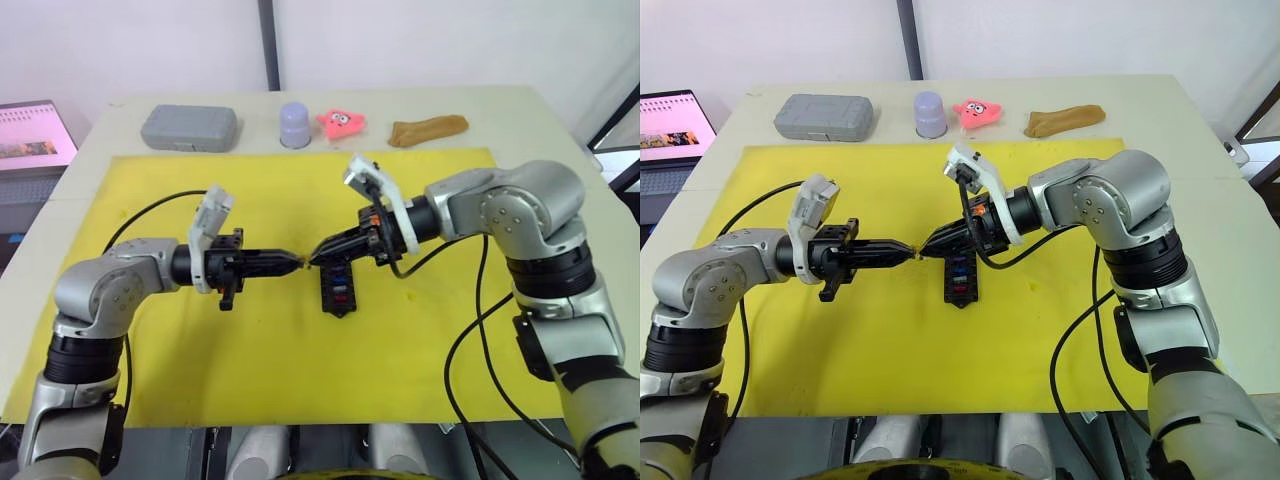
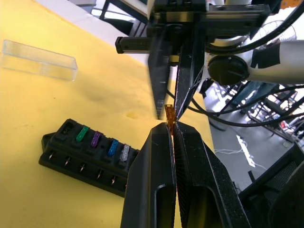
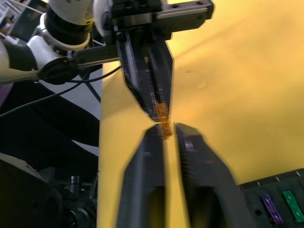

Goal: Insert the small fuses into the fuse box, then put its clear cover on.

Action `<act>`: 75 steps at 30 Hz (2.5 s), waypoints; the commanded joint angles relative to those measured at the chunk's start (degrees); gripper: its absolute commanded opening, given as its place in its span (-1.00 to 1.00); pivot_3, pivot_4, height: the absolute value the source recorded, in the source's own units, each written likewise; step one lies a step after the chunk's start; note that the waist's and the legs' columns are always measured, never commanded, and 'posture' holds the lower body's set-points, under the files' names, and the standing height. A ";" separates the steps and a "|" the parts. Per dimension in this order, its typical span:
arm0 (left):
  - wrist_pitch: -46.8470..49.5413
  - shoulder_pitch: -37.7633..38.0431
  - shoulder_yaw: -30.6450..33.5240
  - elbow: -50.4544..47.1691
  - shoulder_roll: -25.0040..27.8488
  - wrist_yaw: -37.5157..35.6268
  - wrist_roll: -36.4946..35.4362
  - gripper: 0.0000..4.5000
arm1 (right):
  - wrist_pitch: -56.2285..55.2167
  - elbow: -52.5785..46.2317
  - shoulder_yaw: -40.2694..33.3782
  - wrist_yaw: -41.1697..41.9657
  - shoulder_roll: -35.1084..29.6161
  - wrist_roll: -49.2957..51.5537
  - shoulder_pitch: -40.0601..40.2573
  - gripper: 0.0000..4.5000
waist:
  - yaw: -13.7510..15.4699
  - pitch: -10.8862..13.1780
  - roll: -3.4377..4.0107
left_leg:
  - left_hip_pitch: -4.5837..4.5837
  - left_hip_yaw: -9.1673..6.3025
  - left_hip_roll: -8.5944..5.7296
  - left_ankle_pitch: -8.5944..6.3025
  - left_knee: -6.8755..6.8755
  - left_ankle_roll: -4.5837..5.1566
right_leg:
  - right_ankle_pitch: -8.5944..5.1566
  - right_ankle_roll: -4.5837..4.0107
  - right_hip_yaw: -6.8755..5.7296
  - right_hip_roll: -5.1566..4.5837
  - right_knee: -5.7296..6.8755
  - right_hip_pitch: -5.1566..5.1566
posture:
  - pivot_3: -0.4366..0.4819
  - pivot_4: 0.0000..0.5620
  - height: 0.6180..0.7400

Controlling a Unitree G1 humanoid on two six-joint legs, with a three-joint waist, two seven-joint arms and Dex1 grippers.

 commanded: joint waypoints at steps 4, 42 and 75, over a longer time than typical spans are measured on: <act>-1.43 -0.57 0.41 -0.66 1.01 0.14 -0.70 -1.00 | -0.71 -0.70 -0.77 0.18 0.51 1.24 -1.95 -0.76 | 0.01 0.00 0.00 | 0.00 0.00 0.00 0.00 0.00 0.00 | 0.00 0.00 0.00 0.00 0.00 0.00 | -0.05 -0.47 1.00; -33.44 -6.23 -18.39 15.37 -3.81 -0.04 28.34 0.99 | -39.54 10.94 22.36 14.34 -7.10 -31.36 -6.14 -1.00 | -0.02 0.01 0.01 | -0.04 0.11 -0.03 0.00 -0.05 0.00 | 0.00 0.00 -0.01 0.01 -0.06 -0.07 | -0.05 -0.47 1.00; -35.24 -6.91 -17.63 16.08 -5.52 -1.75 30.20 0.99 | -42.55 14.96 19.42 17.60 -3.92 -39.10 -3.60 -1.00 | -0.12 0.01 0.01 | -0.03 0.09 -0.03 0.00 -0.03 0.00 | 0.00 0.00 -0.01 0.01 -0.01 -0.08 | -0.05 -0.47 1.00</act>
